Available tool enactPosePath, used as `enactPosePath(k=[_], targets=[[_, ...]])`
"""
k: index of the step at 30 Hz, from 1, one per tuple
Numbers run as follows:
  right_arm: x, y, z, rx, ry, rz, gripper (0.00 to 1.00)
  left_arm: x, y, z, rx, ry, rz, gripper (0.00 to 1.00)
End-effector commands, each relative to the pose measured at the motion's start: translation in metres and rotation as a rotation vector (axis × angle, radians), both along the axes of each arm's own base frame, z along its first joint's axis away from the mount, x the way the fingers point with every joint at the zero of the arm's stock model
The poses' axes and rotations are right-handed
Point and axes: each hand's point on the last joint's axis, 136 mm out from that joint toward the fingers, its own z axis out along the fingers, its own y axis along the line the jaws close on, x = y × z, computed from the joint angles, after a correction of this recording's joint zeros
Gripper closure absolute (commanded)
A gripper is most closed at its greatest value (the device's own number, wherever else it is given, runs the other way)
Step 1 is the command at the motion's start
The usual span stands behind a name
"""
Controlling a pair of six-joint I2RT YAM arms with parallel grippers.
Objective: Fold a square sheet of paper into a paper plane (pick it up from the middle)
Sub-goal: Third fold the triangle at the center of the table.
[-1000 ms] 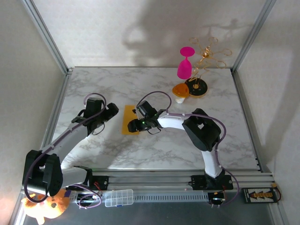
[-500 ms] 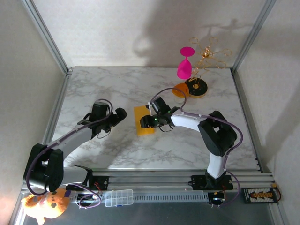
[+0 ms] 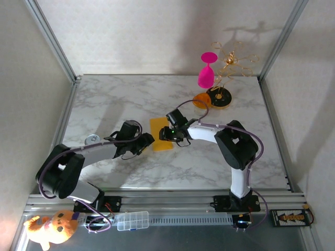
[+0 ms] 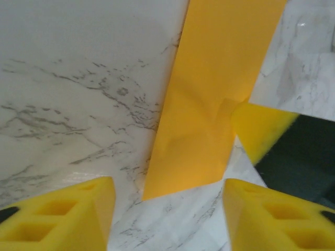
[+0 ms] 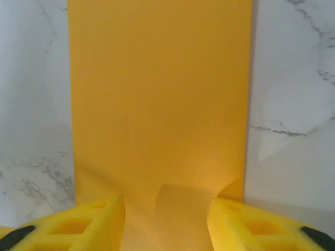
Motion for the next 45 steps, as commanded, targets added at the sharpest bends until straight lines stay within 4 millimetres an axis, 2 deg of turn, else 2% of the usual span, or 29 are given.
enactPosePath(k=[1, 7, 13, 22, 31, 37, 45], targets=[[-0.005, -0.012, -0.019, -0.05, 0.062, -0.04, 0.53, 0.002, -0.014, 0.001, -0.045, 0.008, -0.015, 0.49], [-0.011, -0.017, -0.028, -0.052, 0.093, -0.042, 0.53, 0.001, -0.019, -0.01, -0.044, 0.043, -0.034, 0.56], [-0.014, -0.013, -0.031, -0.032, 0.106, -0.02, 0.56, 0.005, -0.025, -0.011, -0.043, 0.035, -0.064, 0.67], [-0.017, -0.015, -0.035, -0.031, 0.118, -0.018, 0.58, 0.01, -0.027, -0.017, -0.016, 0.038, -0.095, 0.7], [-0.019, -0.018, -0.037, -0.04, 0.12, -0.016, 0.59, 0.032, -0.026, 0.0, -0.111, -0.025, -0.064, 0.72], [-0.021, -0.02, -0.036, -0.033, 0.116, -0.016, 0.6, 0.039, -0.025, -0.006, -0.104, -0.015, -0.054, 0.77], [-0.02, -0.023, -0.035, -0.033, 0.106, -0.013, 0.6, 0.054, -0.023, -0.005, -0.078, -0.036, -0.062, 0.8]])
